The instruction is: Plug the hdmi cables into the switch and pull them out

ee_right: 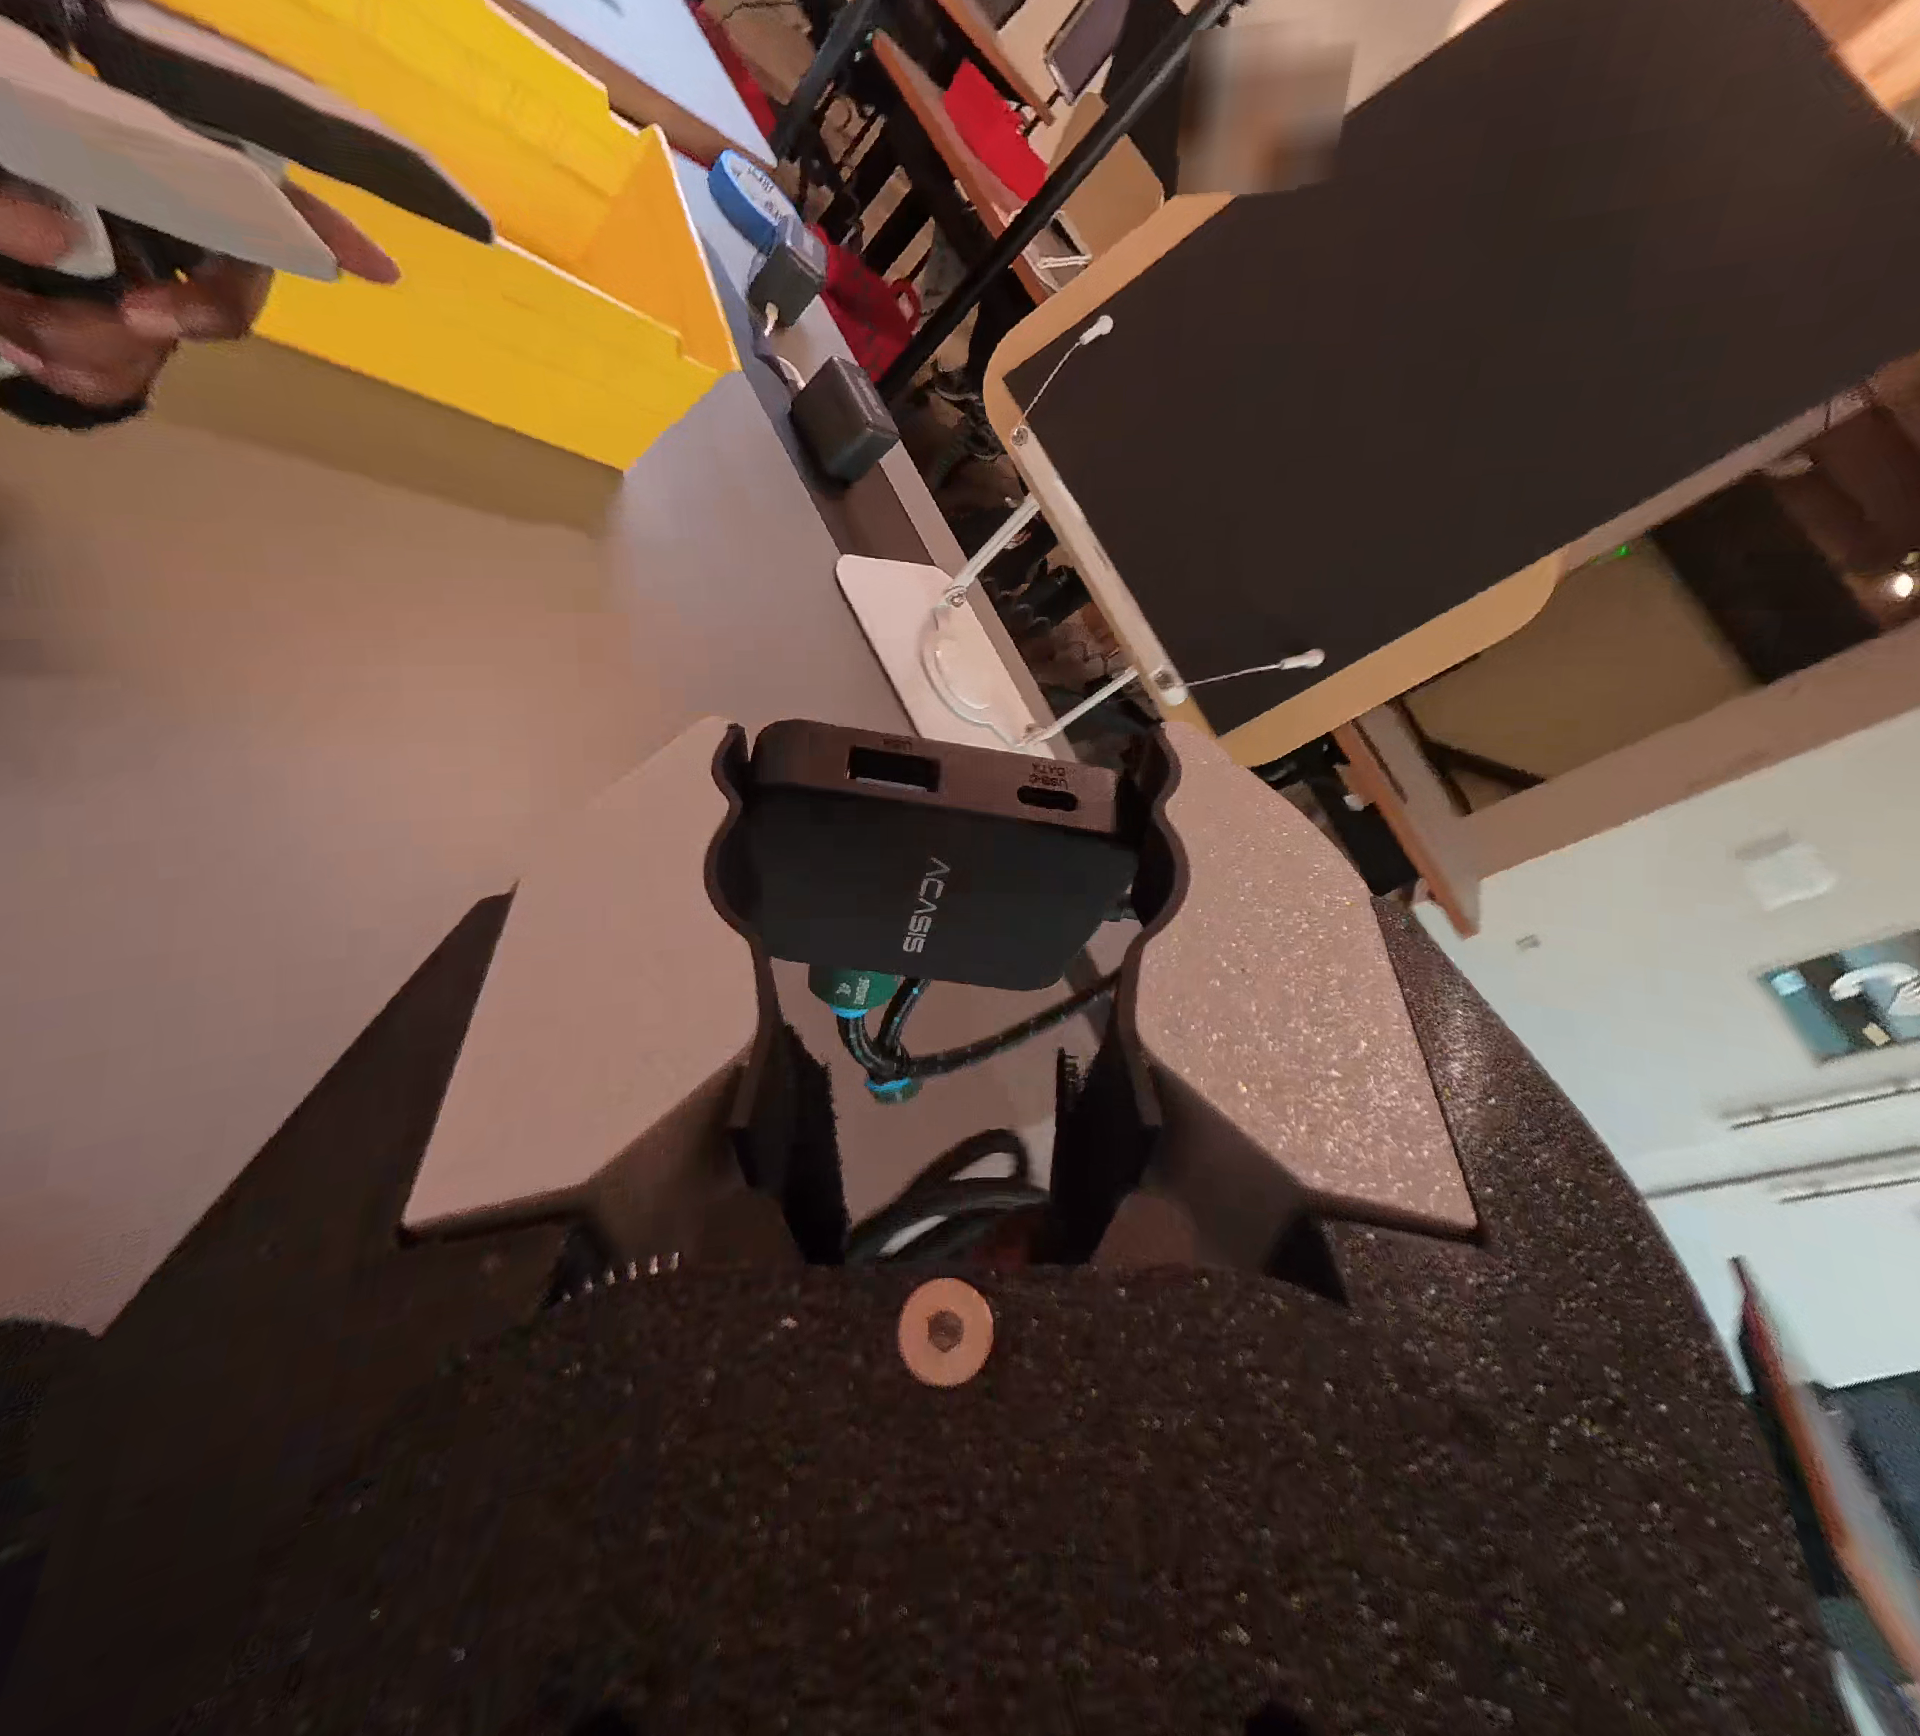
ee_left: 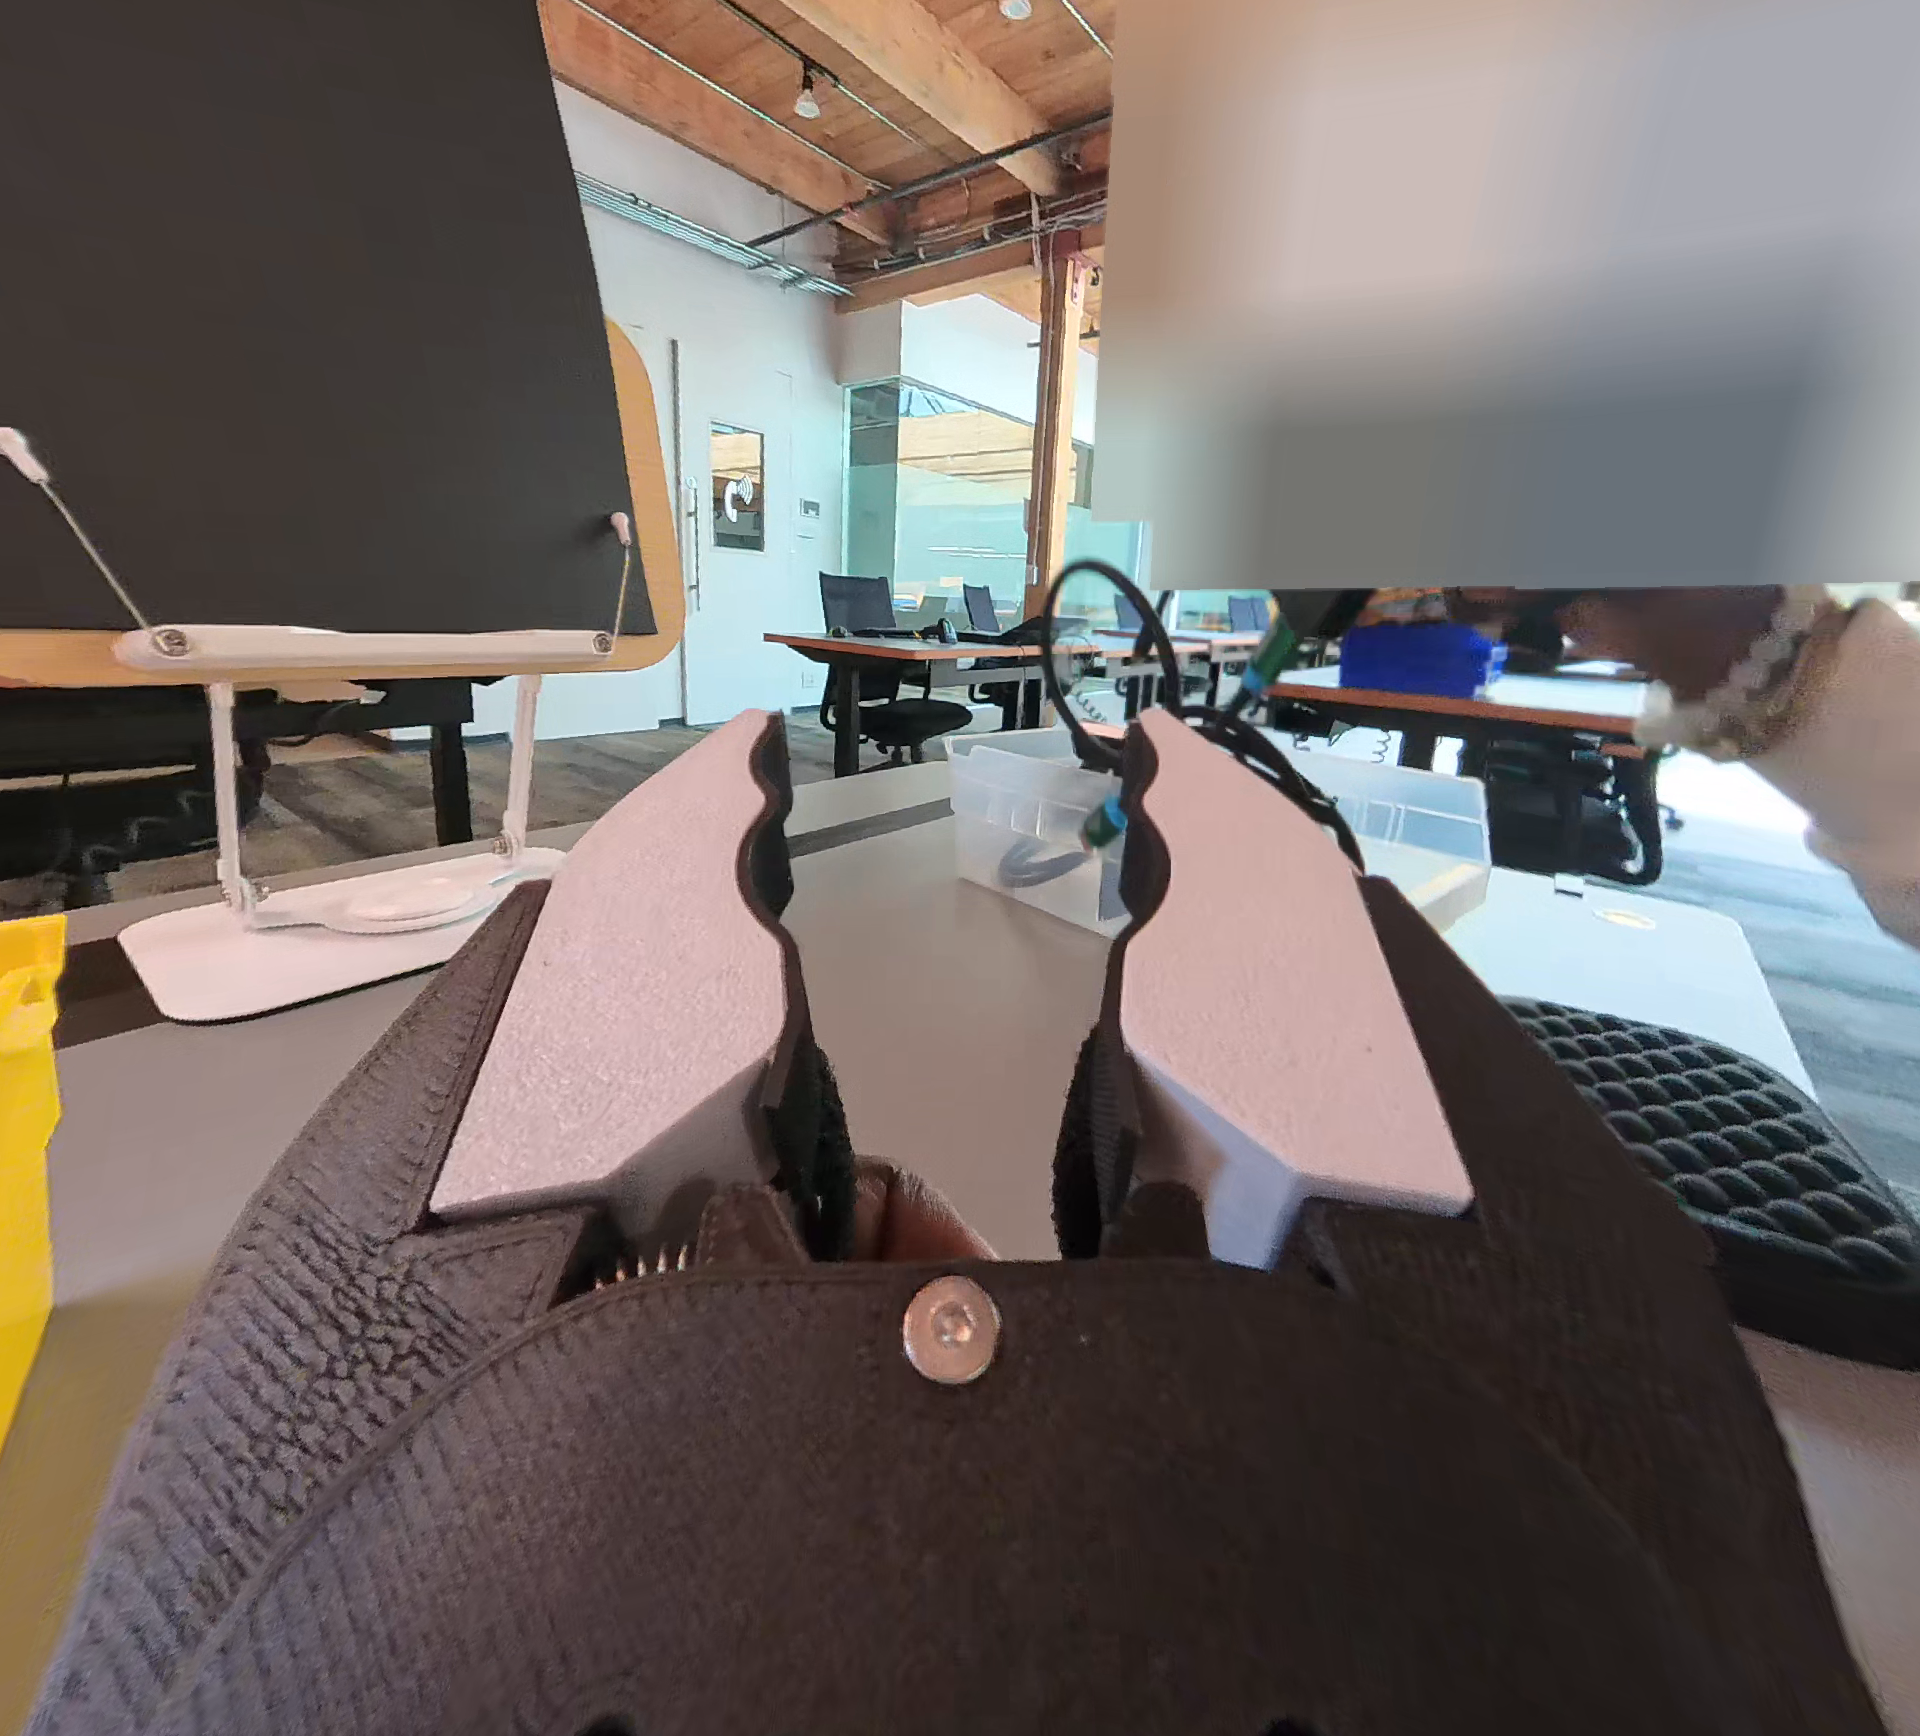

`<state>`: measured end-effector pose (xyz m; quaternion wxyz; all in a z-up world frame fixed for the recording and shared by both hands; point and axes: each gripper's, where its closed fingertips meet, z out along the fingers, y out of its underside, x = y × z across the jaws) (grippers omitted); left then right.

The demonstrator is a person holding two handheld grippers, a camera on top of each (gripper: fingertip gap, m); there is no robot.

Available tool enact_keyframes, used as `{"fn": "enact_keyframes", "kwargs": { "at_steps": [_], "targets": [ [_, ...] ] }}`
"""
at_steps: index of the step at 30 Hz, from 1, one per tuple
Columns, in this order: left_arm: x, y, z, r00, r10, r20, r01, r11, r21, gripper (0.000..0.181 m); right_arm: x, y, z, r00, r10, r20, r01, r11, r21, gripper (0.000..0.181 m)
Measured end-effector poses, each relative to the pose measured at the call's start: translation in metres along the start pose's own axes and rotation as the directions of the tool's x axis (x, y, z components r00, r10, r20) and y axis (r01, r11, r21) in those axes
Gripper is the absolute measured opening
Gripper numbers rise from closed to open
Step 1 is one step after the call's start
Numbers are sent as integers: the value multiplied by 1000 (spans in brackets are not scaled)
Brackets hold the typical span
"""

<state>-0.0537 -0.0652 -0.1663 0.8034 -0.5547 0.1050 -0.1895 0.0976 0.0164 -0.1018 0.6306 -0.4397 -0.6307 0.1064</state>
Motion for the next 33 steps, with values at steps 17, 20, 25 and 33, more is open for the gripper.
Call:
{"fn": "enact_keyframes", "kwargs": {
  "at_steps": [17,20,25,33],
  "targets": [
    [10,12,4,989,149,-20,-150,986,-73,59,165,126,4,914,317,-253,-309,948,70,72],
    [11,13,4,985,172,-18,-173,982,-79,58,163,173,-9,764,557,-325,-544,827,140,72],
    [10,22,6,990,138,-25,-140,982,-127,57,130,237,-45,478,779,-405,-809,570,142,72],
    [13,33,7,988,150,-46,-157,968,-198,57,85,272,-50,349,835,-425,-936,330,-121,76]
  ]
}}
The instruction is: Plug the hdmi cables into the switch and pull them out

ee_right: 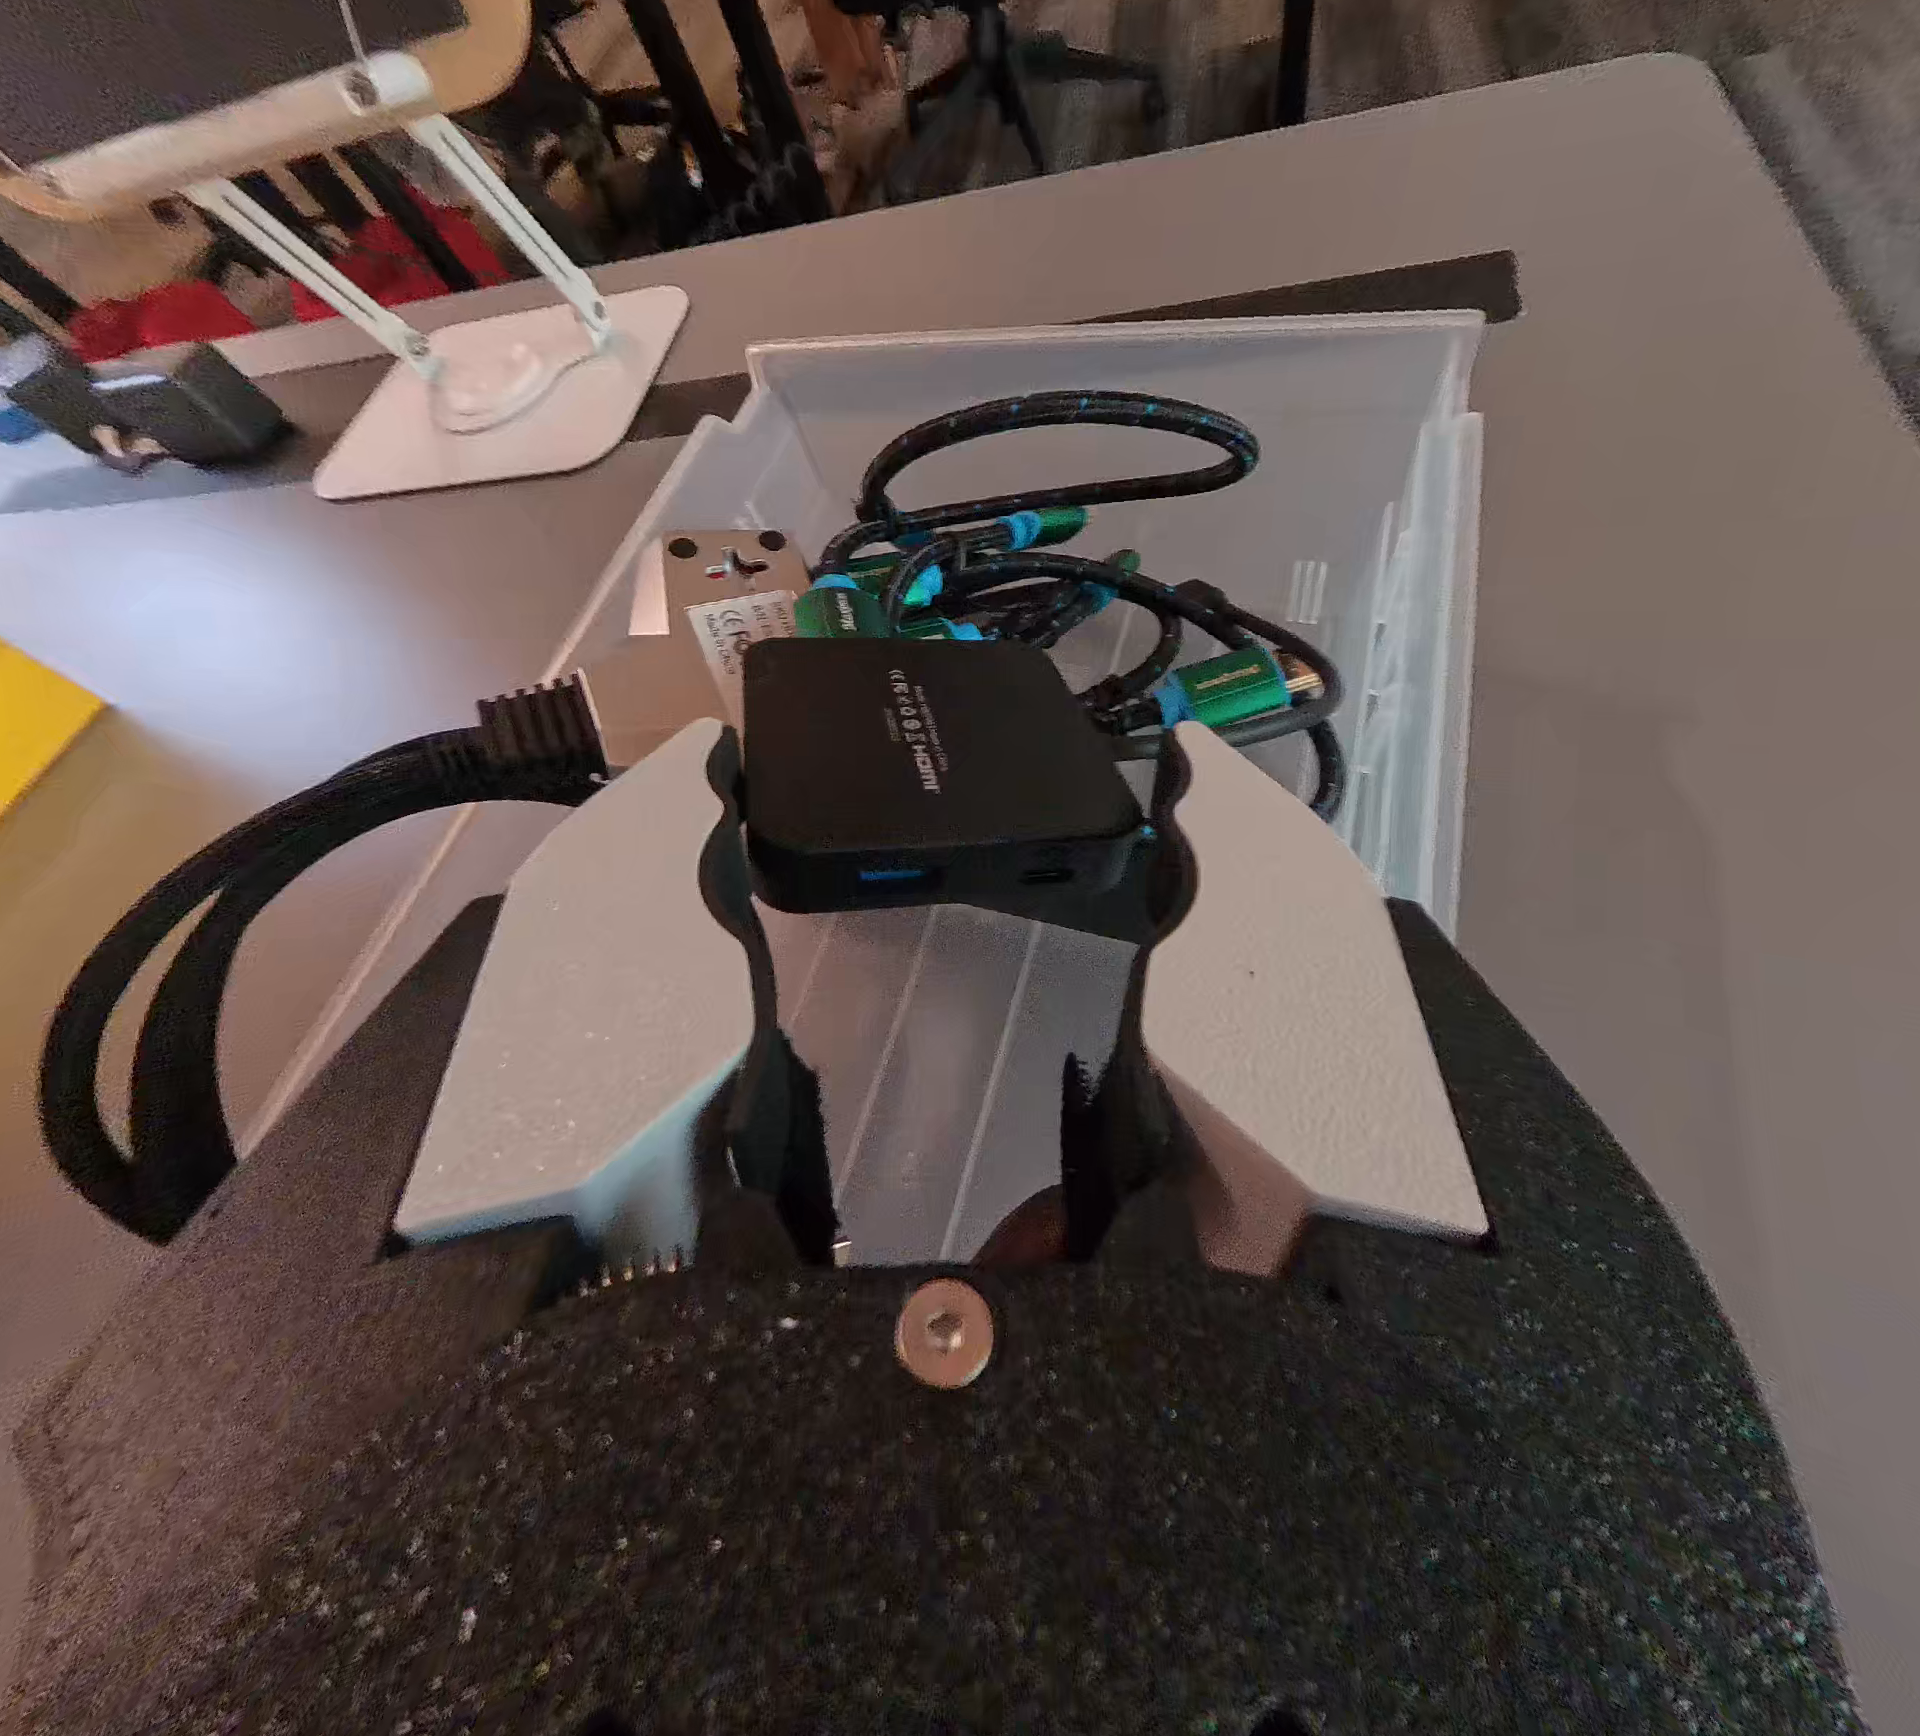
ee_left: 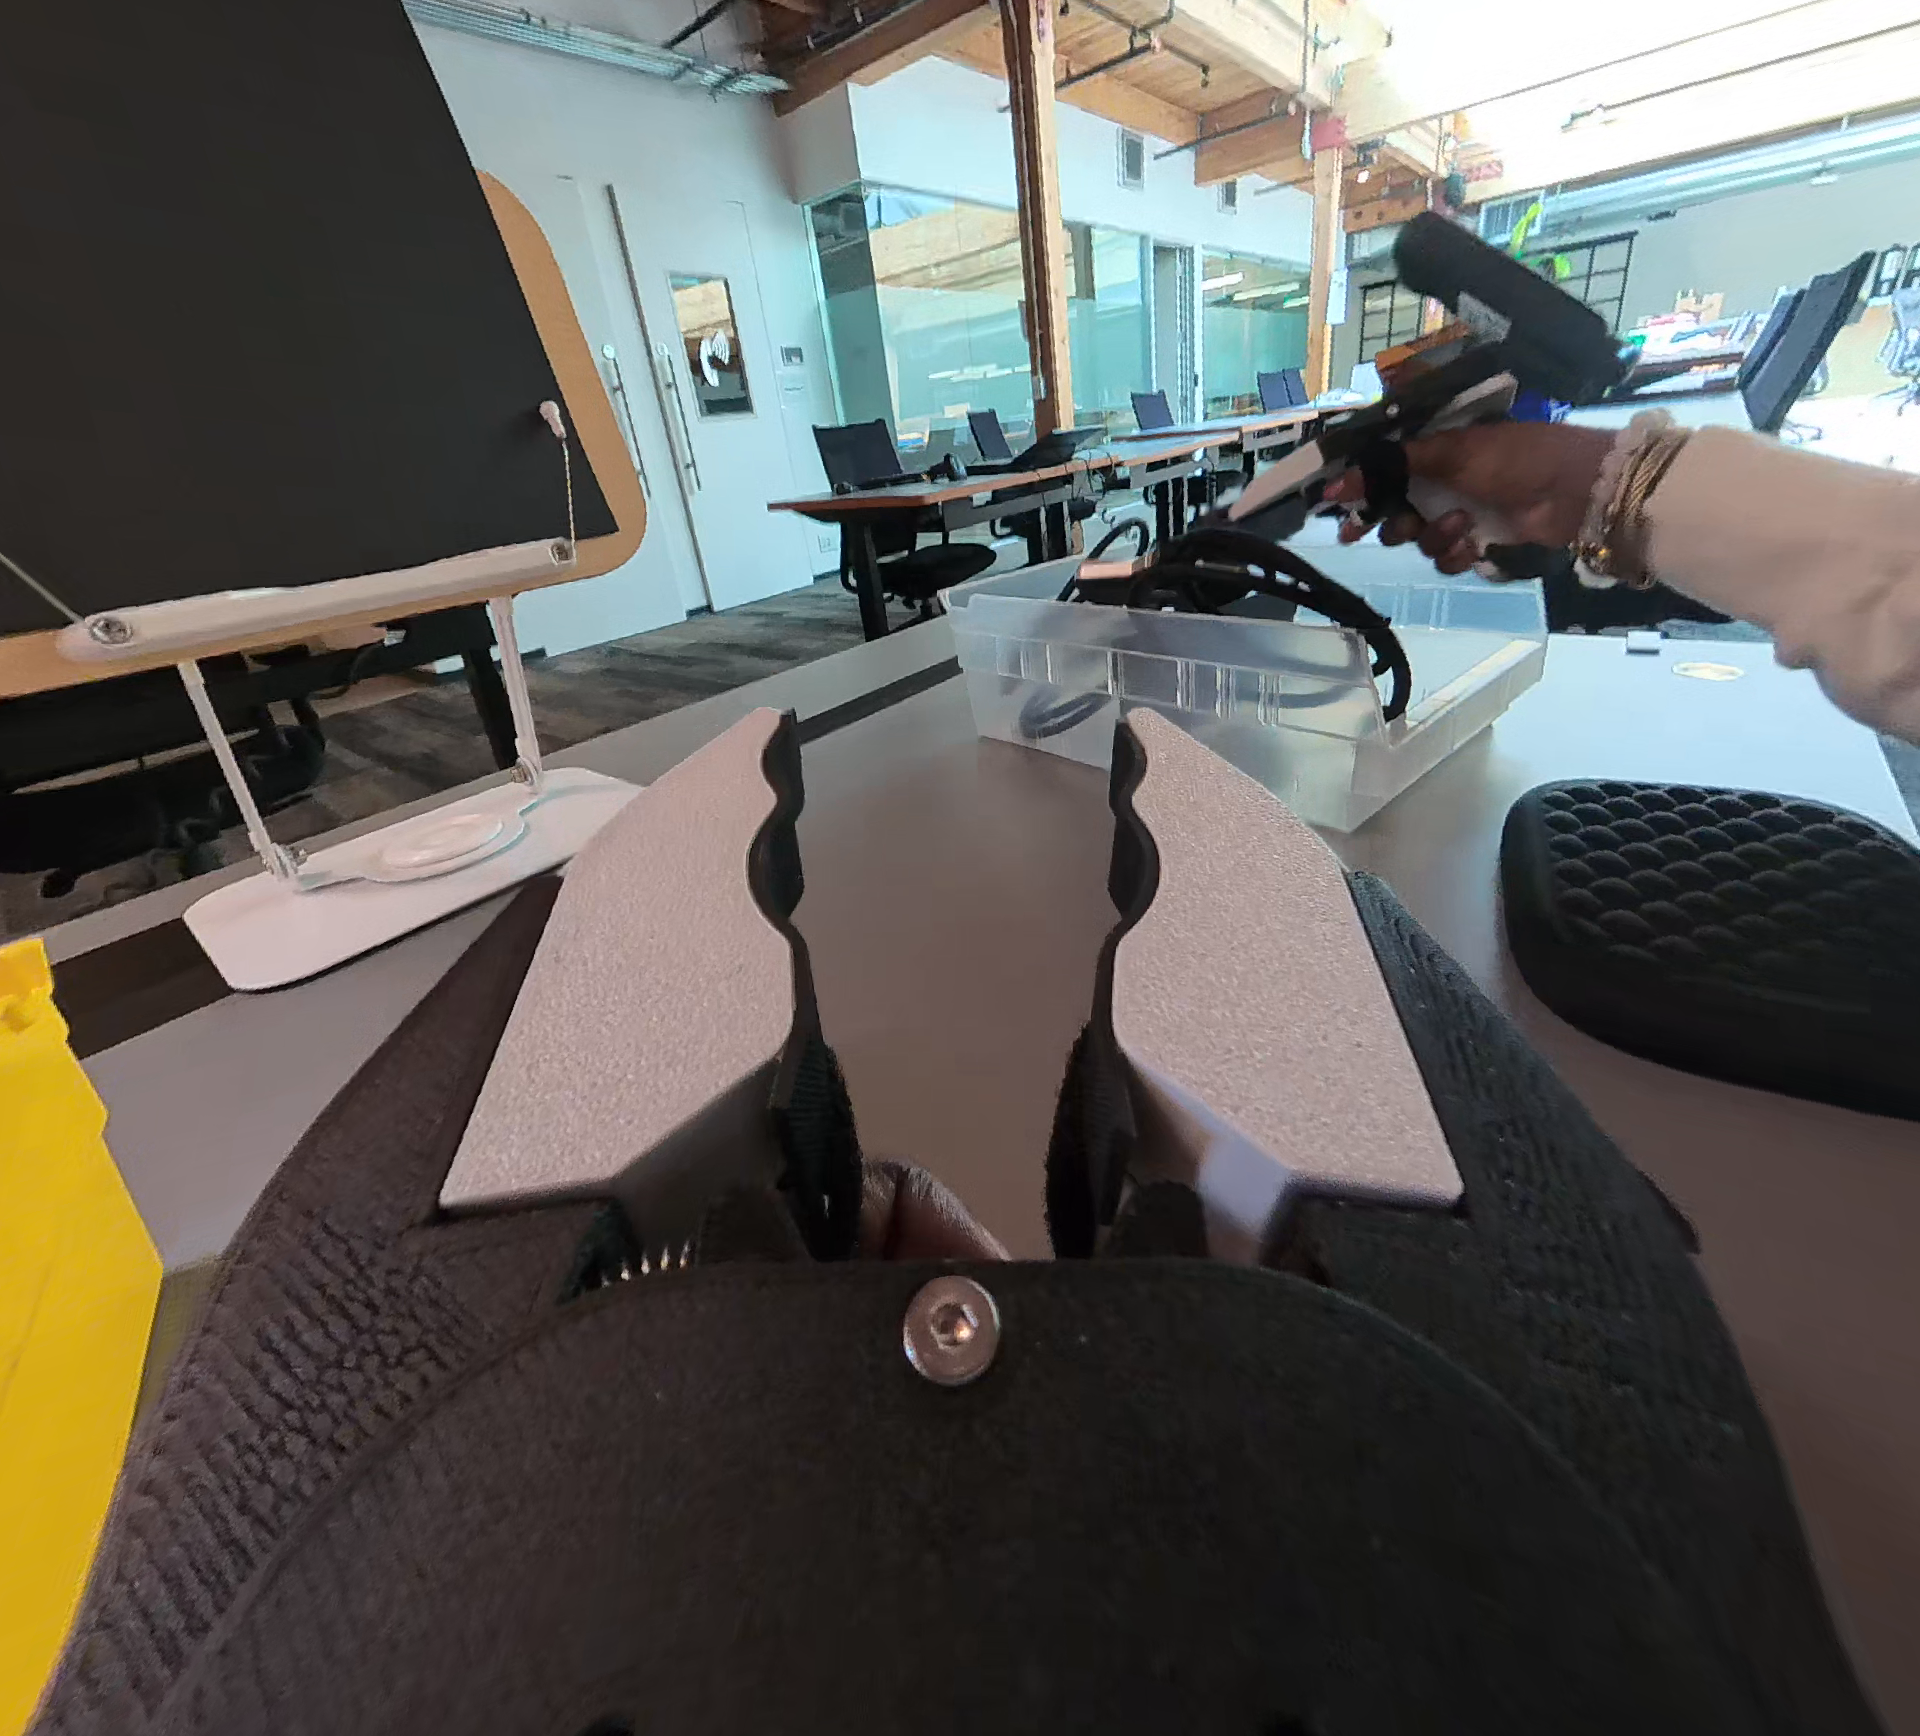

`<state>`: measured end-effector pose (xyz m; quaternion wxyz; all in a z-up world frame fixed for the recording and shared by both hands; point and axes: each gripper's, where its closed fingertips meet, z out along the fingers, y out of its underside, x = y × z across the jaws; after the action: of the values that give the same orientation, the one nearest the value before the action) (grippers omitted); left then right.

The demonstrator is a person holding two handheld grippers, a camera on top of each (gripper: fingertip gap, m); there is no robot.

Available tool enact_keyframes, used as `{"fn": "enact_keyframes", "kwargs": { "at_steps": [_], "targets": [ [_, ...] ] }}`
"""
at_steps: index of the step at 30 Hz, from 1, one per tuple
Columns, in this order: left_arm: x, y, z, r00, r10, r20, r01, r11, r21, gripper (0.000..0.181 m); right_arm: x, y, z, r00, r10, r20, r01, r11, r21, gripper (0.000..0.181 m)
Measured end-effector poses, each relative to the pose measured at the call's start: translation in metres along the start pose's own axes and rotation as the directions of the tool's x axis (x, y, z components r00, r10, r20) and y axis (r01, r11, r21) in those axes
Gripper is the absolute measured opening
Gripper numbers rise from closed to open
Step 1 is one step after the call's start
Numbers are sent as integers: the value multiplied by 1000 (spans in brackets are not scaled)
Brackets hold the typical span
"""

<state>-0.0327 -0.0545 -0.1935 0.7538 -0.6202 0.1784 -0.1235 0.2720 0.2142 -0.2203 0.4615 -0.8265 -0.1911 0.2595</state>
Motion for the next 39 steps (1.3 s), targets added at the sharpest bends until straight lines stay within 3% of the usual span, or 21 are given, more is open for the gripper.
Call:
{"fn": "enact_keyframes", "kwargs": {
  "at_steps": [2,3,4,7,9,12,14,17,18,19,21,23,24,25,29,32,35,39],
  "targets": [
    [-7,6,-2,999,-6,45,9,998,-60,57,-5,-6,-6,996,-86,-30,88,995,52,115],
    [-15,9,-5,994,-15,107,26,994,-104,57,-15,-17,-14,989,-146,-28,149,977,150,141],
    [-22,9,-12,984,-19,175,46,988,-151,58,-25,-31,-28,983,-178,-54,186,941,281,148],
    [-37,-13,-46,920,55,387,19,983,-185,65,-67,-53,-94,975,-180,-128,220,749,625,143],
    [-52,-36,-80,821,106,562,-30,989,-142,69,-95,-41,-124,976,-153,-153,216,664,716,137],
    [-76,-46,-126,689,113,716,-53,993,-106,74,-131,-6,-137,981,-95,-169,192,580,792,117],
    [-92,-32,-145,654,107,748,4,989,-145,82,-145,27,-116,966,-110,-233,250,626,739,92],
    [-110,-2,-162,639,152,754,89,959,-268,88,-150,78,-53,937,-241,-253,331,846,418,103],
    [-114,6,-165,636,168,753,99,950,-295,88,-150,86,-40,936,-260,-238,330,885,328,114],
    [-117,13,-165,640,171,749,109,945,-309,87,-145,88,-32,934,-258,-247,322,909,267,112],
    [-118,33,-162,673,132,728,168,931,-325,81,-135,96,-16,941,-246,-232,286,945,159,97],
    [-115,49,-156,730,90,678,235,898,-373,59,-129,110,-1,957,-221,-188,230,973,29,65],
    [-110,51,-150,769,79,635,237,887,-397,29,-124,110,1,948,-245,-200,251,968,3,40],
    [-106,52,-145,794,78,604,228,882,-413,5,-129,110,4,939,-300,-167,303,953,-6,35],
    [-99,54,-130,830,189,524,125,853,-507,3,-150,110,10,900,-426,-91,429,903,18,29],
    [-83,56,-107,873,96,477,162,867,-471,6,-171,116,10,870,-493,-10,493,869,38,31],
    [-70,59,-84,905,66,421,152,873,-464,8,-196,123,10,829,-547,117,543,837,70,32],
    [-64,62,-61,916,155,370,54,866,-498,11,-230,134,6,745,-589,313,581,803,129,32]
  ]
}}
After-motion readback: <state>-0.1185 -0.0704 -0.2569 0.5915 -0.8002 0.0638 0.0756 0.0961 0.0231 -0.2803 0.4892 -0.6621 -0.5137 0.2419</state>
